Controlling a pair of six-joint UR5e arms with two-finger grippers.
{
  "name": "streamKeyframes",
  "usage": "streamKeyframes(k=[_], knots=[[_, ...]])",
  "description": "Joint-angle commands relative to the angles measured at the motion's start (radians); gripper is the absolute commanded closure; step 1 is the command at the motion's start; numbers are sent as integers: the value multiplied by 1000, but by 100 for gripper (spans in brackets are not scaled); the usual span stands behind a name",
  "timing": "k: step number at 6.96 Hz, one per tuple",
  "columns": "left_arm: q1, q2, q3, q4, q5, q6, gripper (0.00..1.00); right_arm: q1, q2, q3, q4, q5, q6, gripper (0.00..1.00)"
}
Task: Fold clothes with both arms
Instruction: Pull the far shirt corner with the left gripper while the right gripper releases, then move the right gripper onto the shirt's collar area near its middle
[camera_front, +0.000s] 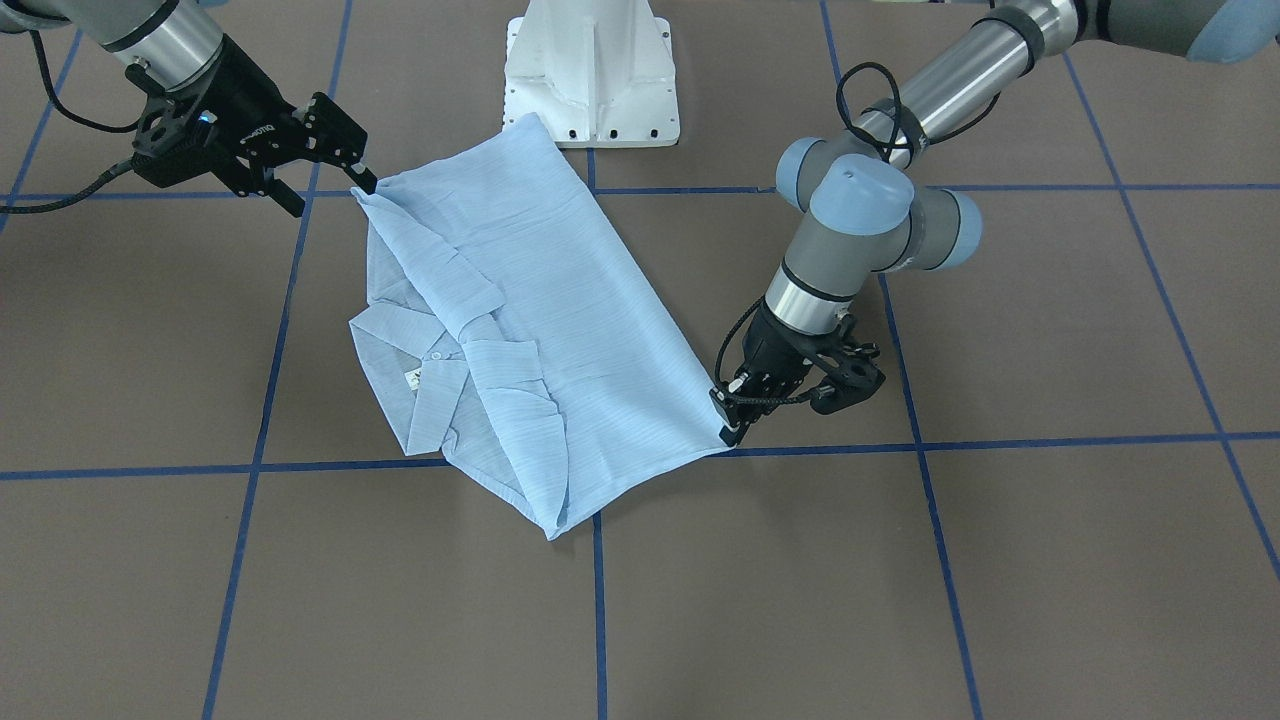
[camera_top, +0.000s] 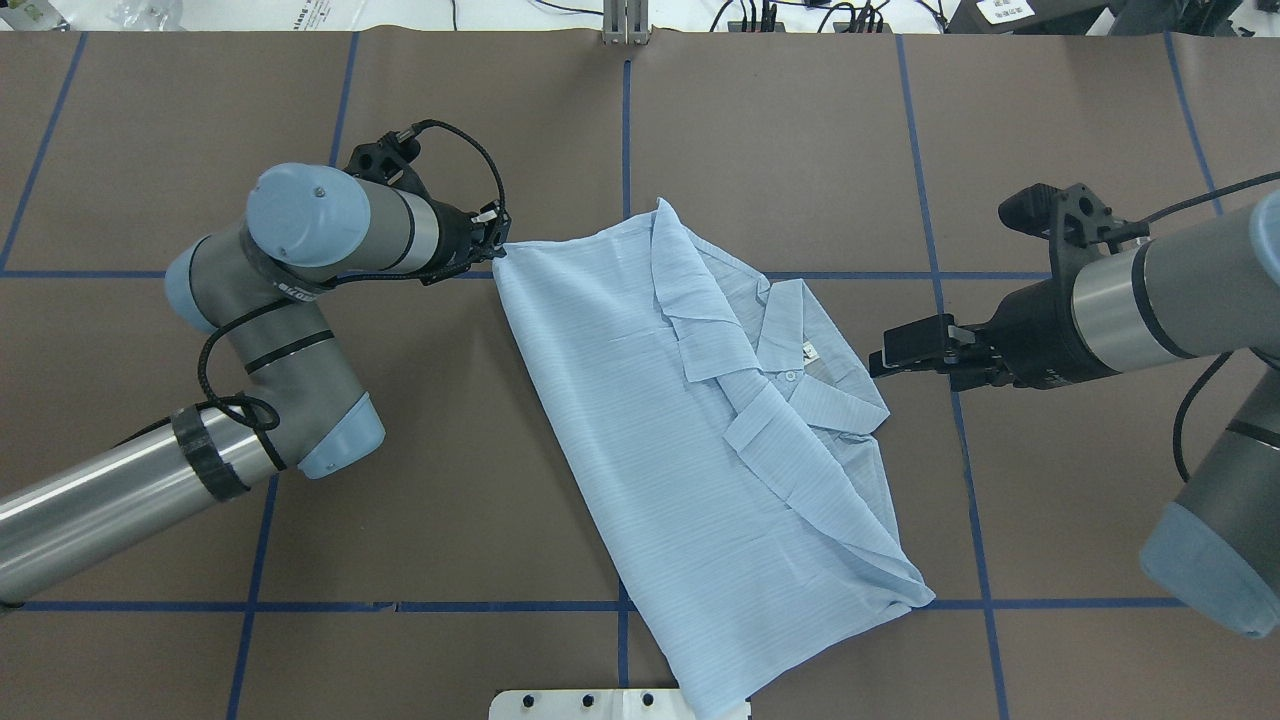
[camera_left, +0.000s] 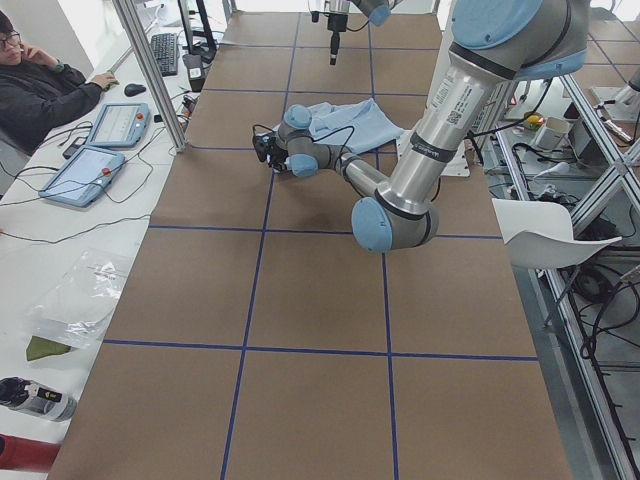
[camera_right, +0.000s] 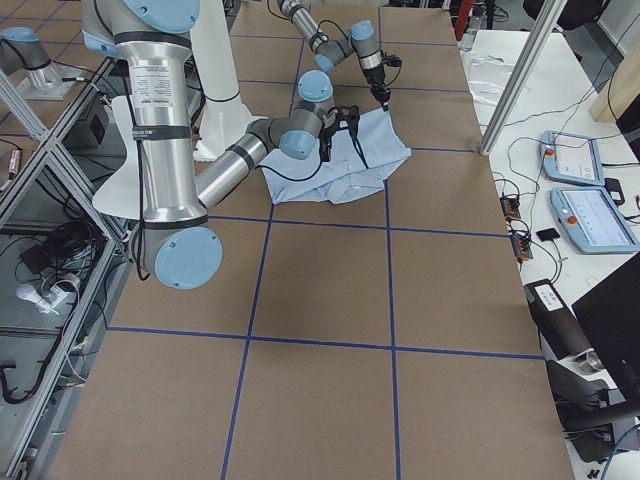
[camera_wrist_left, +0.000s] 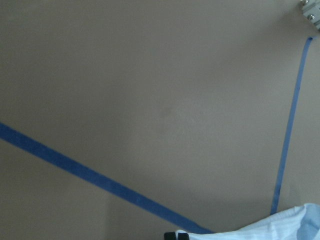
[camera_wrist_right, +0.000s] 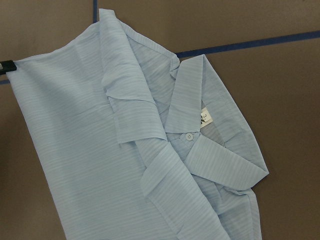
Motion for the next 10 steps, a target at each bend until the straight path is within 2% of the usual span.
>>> streamKeyframes(k=[1, 2, 3, 5, 6, 9, 10], knots=[[-68, -123, 210, -88, 40, 84, 100, -2, 5, -14, 0, -16, 0, 0], [-109, -185, 340, -163, 40, 124, 100, -2, 7, -15, 0, -28, 0, 0], [-143, -221, 428, -226, 42, 152, 100, -5, 11, -23, 2, -33, 0, 0], [-153, -240, 488, -301, 92, 191, 100, -6, 47, -44, 0, -91, 0, 0], [-151, -279, 522, -304, 93, 191, 100, -6, 47, -46, 0, -91, 0, 0], [-148, -303, 568, -327, 114, 191, 100, -8, 48, -46, 0, -98, -2, 0], [-148, -303, 568, -327, 113, 191, 87, -9, 50, -48, -1, -99, -2, 0]])
